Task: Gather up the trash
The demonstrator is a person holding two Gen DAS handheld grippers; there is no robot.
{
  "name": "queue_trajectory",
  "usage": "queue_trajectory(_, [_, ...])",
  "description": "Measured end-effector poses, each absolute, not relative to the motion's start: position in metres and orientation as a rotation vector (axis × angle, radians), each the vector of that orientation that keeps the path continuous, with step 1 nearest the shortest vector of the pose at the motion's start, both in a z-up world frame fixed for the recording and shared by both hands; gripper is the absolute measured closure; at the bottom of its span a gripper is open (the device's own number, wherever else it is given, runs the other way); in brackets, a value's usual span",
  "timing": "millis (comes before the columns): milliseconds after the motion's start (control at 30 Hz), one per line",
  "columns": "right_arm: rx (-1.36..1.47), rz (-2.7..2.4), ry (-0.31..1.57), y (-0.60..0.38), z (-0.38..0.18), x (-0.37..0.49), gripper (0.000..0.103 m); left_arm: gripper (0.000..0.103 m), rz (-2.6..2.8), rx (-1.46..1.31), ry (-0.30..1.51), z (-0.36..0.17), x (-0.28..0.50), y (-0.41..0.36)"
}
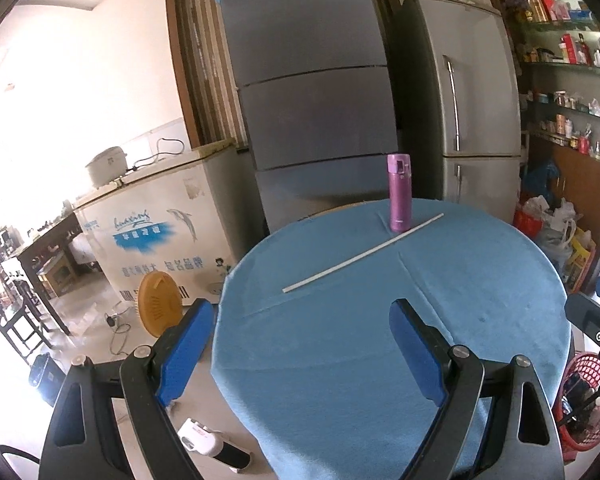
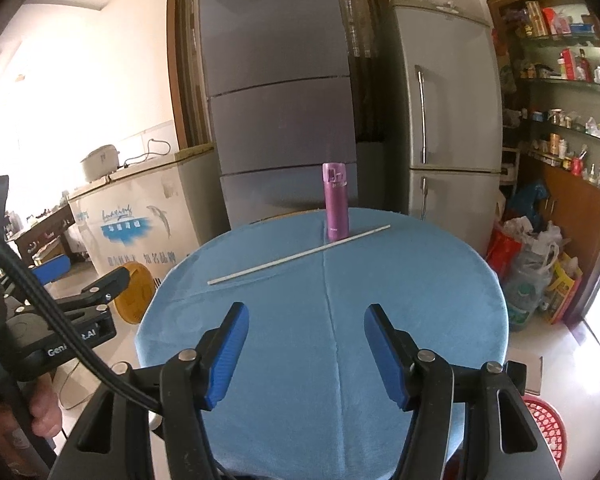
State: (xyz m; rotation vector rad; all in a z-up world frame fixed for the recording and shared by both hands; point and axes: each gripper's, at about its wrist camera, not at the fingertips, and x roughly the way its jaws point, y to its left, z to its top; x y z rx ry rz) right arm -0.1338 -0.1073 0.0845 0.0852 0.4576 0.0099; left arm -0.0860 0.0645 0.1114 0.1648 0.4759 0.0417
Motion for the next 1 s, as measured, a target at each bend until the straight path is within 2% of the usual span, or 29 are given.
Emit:
queue_trajectory(233, [0.127, -0.007, 0.437, -0.118, 0.090, -0.143, 0.037, 0.013, 0.027, 0.164, 0.458, 0.119, -0.099, 0.064])
queue_trajectory(367, [0.126, -0.021, 0.441, -0.123, 0.087, -0.149, 0.037, 0.009, 0.028, 0.164, 0.449, 0.120, -0.102, 0.061])
queue_trajectory(1000, [0.147, -0.063, 0.440, -0.150, 0.084, -0.143, 0.037, 0.009, 0.003, 0.169, 0.460, 0.123, -0.084, 0.045])
